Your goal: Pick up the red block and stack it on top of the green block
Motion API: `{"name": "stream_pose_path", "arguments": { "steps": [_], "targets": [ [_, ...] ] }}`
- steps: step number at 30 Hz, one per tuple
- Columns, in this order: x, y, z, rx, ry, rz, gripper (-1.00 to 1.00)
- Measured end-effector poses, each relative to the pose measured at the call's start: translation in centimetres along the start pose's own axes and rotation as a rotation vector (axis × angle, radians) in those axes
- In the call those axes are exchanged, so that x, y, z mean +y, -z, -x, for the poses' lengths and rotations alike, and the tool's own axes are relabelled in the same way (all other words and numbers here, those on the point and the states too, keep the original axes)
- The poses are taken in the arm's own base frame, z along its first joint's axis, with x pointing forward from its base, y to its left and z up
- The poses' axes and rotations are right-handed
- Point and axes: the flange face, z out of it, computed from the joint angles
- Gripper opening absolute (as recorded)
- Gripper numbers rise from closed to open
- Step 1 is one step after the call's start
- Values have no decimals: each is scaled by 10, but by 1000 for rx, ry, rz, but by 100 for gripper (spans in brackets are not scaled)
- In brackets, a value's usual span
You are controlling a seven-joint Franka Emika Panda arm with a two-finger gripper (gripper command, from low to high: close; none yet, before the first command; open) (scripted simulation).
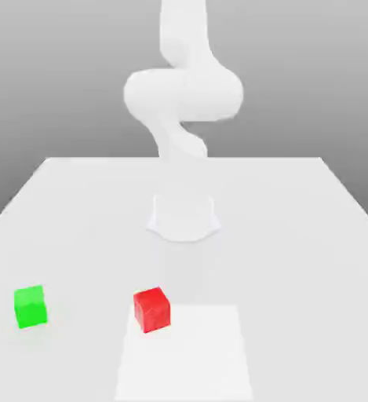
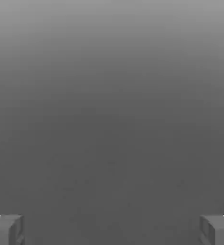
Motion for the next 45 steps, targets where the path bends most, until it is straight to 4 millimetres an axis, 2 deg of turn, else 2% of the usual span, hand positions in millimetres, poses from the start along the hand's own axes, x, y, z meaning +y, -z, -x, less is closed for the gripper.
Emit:
{"name": "stream_pose_path", "arguments": {
  "steps": [5,10,13,17,18,20,24,25,32,39,42,45],
  "targets": [
    [47,-121,25,-139,107,123,0],
    [112,-218,74,-296,214,229,0],
    [160,-264,114,-404,281,287,0],
    [234,-311,183,-571,374,356,0],
    [248,-321,196,-597,388,365,0],
    [261,-336,212,-617,401,371,0],
    [281,-362,230,-621,402,375,0],
    [284,-365,234,-622,402,375,-100],
    [284,-365,234,-624,401,375,-100],
    [260,-325,207,-623,397,376,-100],
    [283,-317,169,-580,210,432,-100],
    [324,-308,122,-514,-56,507,-100]
  ]
}}
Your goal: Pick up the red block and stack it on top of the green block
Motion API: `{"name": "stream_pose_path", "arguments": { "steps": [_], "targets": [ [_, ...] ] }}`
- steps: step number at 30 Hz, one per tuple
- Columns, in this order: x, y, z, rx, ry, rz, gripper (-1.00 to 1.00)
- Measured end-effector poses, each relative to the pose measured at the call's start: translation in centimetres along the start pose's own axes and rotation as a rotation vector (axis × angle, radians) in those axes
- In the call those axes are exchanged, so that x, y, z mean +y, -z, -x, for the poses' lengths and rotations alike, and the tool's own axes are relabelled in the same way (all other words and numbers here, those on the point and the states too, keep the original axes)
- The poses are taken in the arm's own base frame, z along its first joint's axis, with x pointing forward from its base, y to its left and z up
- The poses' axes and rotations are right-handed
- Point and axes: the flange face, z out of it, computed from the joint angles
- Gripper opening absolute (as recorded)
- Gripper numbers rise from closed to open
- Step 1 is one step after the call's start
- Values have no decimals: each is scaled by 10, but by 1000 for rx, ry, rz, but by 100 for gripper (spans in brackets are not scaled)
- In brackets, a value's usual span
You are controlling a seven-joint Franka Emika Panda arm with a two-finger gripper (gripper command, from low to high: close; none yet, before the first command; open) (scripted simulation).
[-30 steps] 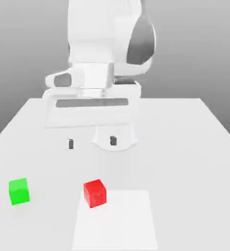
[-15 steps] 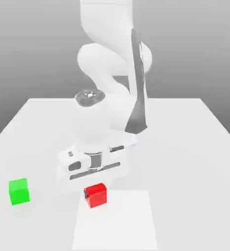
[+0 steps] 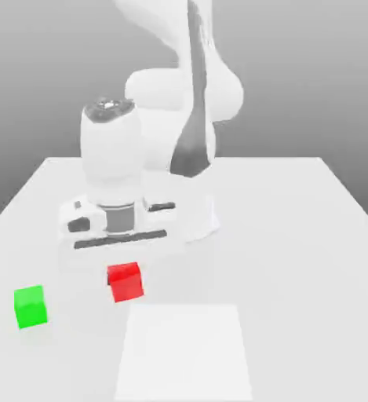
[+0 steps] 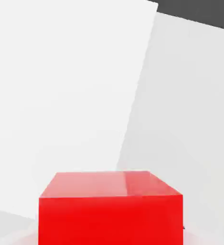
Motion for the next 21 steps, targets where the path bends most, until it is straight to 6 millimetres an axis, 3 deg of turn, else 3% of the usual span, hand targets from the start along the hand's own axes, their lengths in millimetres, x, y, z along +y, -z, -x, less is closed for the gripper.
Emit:
{"name": "stream_pose_path", "arguments": {
  "steps": [5,7,9,11,12,18,21],
  "targets": [
    [91,18,-58,1,-464,0,-100],
    [122,9,-67,1,-578,-1,-100],
    [105,-10,-69,2,-548,-2,-100],
    [102,-32,-68,1,-542,-1,-100],
    [102,-40,-68,1,-542,0,100],
    [102,-44,-67,1,-542,0,100],
    [101,-22,-69,2,-540,-2,100]
  ]
}}
